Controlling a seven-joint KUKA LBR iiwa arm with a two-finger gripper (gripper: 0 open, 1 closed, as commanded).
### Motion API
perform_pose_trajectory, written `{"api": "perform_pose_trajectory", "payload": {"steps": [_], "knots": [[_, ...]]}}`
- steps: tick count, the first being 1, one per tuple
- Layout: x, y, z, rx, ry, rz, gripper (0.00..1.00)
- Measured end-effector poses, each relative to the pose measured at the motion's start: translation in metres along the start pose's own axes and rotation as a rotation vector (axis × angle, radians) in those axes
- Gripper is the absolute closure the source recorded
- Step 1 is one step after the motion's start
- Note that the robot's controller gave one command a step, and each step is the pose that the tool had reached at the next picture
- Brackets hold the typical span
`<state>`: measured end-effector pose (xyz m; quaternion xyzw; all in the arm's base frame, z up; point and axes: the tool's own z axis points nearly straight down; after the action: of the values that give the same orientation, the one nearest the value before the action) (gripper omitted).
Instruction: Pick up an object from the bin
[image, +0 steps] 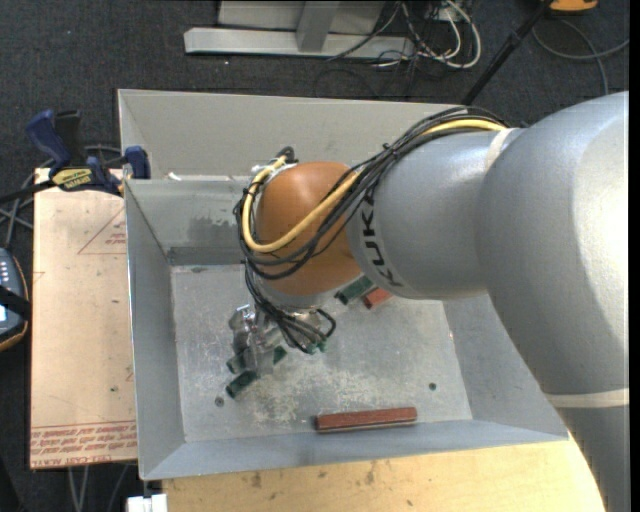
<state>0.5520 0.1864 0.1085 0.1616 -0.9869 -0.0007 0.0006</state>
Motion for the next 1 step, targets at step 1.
{"api": "perform_pose_trajectory", "payload": {"steps": [1], "knots": [[-0.0004,0.0002,-0.013,0.0,-0.001,0.0,1.0]]}}
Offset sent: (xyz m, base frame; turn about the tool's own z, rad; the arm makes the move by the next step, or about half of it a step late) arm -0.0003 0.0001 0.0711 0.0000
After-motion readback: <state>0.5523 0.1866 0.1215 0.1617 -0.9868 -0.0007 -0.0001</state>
